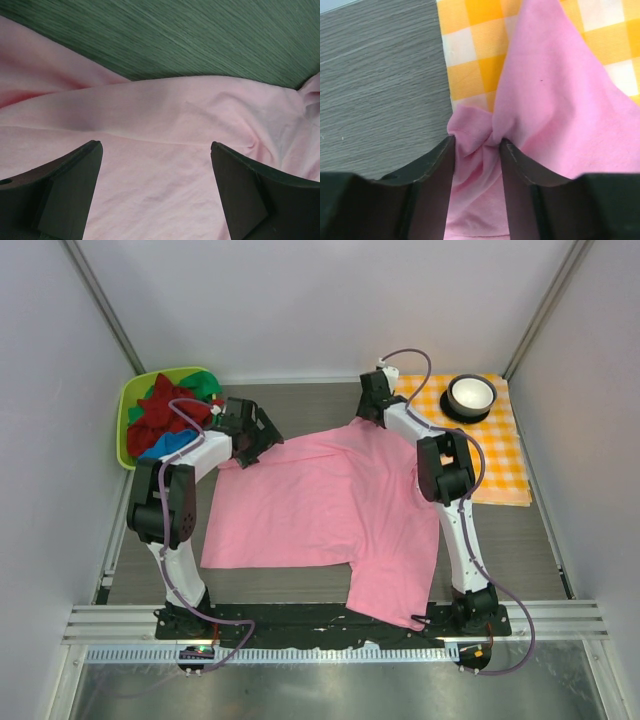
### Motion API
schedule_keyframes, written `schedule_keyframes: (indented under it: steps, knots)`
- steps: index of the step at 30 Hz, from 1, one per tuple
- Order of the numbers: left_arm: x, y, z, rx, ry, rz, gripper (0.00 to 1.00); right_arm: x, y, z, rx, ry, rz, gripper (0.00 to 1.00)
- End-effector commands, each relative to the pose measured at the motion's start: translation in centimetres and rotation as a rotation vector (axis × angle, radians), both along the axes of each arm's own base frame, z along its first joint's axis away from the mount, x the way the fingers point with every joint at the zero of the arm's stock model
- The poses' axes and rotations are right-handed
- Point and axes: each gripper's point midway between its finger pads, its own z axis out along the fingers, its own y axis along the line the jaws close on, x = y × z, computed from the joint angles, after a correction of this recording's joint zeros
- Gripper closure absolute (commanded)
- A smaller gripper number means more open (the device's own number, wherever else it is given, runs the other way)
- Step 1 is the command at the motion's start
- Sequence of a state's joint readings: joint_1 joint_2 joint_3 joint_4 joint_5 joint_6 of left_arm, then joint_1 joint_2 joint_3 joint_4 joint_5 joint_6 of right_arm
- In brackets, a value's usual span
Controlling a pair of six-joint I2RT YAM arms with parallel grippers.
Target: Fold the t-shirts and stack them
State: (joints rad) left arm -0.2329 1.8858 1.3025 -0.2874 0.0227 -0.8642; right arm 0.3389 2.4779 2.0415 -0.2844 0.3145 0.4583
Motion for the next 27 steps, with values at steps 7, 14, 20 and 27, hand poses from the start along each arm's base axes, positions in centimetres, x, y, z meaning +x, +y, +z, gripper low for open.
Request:
schedule_keyframes:
  steps: [7,14,20,27]
  knots:
    - [0.4,0.2,1.3,-0.020,-0.050,0.003,0.06,-0.9,-1.5,0.8,-0.058,0.015,-0.028,0.81]
    - [0.3,0.4,1.3,-0.012,-0.050,0.005,0.06,-0.6,0.4,4.7,-0.146,-0.091,0.024,0.99]
    - [0.1,0.5,1.2,-0.005,-0.050,0.005,0.06,-0.5,3.8,7.1,-0.145,-0.181,0.106,0.99]
    - [-0.1,0.6,1.0,0.000,-0.045,0.005,0.06,-0.1,5.0,7.5,-0.176,-0.228,0.095,0.51]
